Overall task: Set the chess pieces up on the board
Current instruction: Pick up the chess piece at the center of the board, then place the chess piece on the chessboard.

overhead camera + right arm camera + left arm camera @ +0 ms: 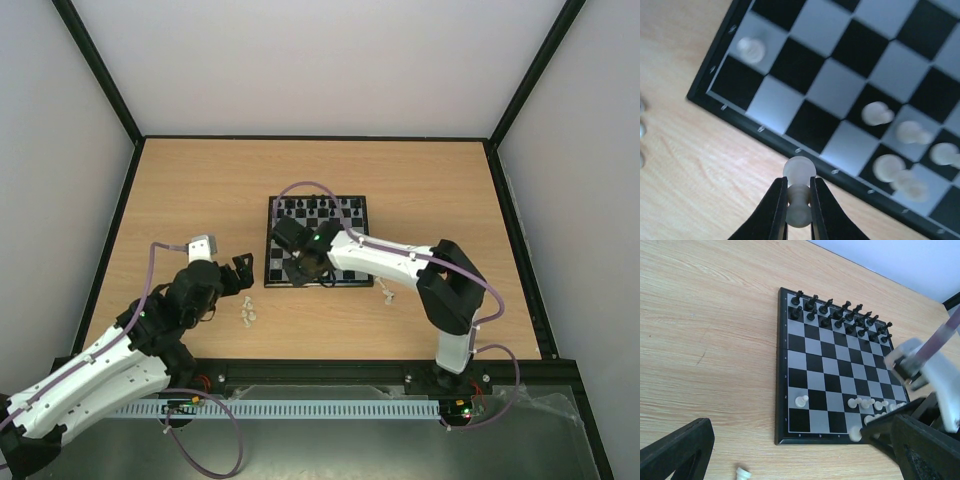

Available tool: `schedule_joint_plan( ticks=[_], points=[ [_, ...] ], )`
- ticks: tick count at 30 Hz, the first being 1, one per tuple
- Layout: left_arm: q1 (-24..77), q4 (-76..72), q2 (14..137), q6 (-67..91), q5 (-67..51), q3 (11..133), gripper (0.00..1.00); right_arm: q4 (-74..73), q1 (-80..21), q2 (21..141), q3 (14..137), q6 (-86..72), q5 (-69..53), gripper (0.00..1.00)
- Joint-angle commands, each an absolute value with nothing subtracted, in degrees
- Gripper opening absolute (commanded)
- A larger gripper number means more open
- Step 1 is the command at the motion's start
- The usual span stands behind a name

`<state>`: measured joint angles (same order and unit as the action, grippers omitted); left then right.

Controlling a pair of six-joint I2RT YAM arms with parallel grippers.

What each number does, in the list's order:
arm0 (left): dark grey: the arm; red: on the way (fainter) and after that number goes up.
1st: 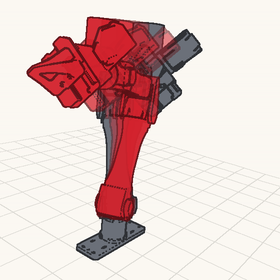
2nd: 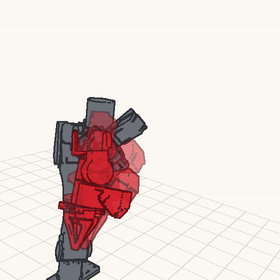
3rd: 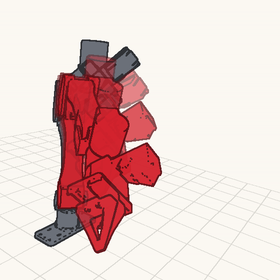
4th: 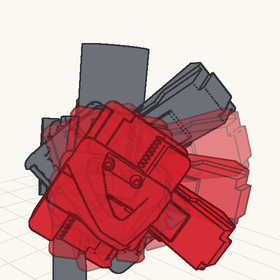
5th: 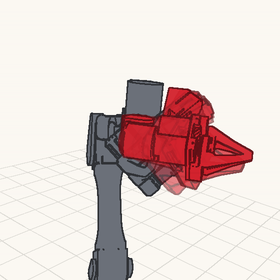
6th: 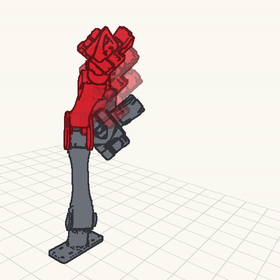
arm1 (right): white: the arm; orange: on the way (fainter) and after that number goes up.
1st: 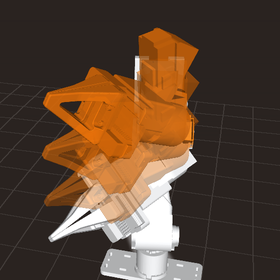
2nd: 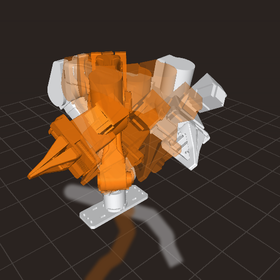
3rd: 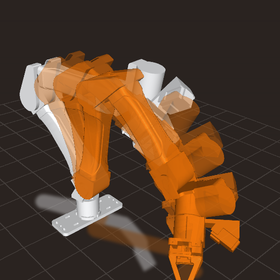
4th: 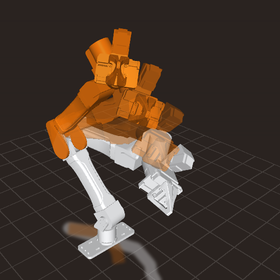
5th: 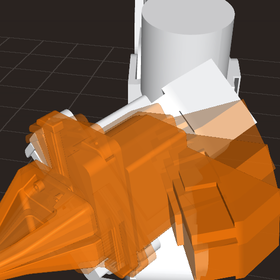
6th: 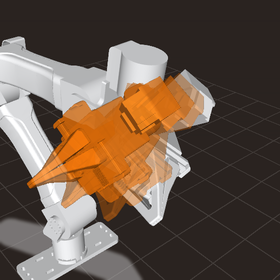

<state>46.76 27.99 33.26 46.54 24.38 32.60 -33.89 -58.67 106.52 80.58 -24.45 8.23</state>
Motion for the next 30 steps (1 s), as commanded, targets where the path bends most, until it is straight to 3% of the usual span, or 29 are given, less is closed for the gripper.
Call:
schedule_joint_plan(
  ticks=[1, 30],
  points=[
    [47.02, 27.61, 34.09, 46.14, 24.52, 33.43, 1.00, -38.67, -55.37, 105.30, 82.23, -22.59, 10.33, 0.09],
    [46.97, 25.67, 36.68, 46.08, 23.99, 32.41, 1.00, -36.04, -52.03, 110.25, 79.62, -20.92, 7.93, 0.11]
  ],
)
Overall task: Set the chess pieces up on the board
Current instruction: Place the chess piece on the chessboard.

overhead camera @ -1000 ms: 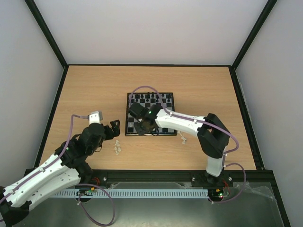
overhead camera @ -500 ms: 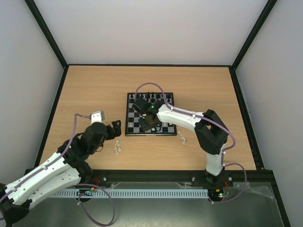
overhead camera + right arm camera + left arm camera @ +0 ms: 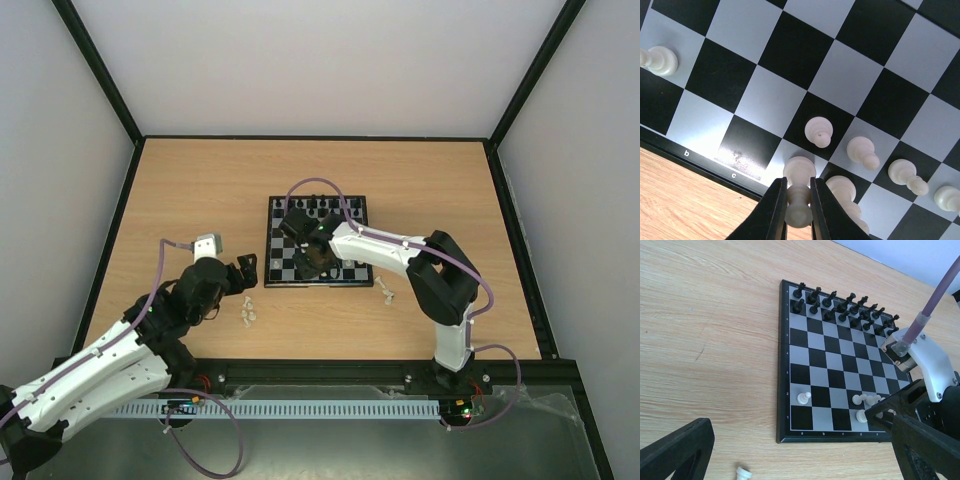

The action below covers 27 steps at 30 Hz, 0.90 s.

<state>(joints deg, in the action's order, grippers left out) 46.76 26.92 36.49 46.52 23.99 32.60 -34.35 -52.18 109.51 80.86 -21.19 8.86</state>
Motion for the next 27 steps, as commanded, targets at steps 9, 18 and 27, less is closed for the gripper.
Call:
schedule_joint_plan(
  ticks=[9, 18, 27],
  points=[
    [47.01, 25.40, 36.53, 46.23, 23.84, 31.85, 0.99, -35.68, -52.07, 110.16, 78.71, -21.09, 7.31, 0.11],
    [47.00, 25.46, 36.67, 46.02, 23.91, 32.03, 0.99, -35.85, -52.05, 108.89, 80.69, -21.09, 7.12, 0.31],
    [47.02, 26.05, 37.72, 44.95, 23.47, 33.12, 1.00, -35.58, -52.08, 96.78, 81.25, -21.65, 8.35, 0.71]
  ],
)
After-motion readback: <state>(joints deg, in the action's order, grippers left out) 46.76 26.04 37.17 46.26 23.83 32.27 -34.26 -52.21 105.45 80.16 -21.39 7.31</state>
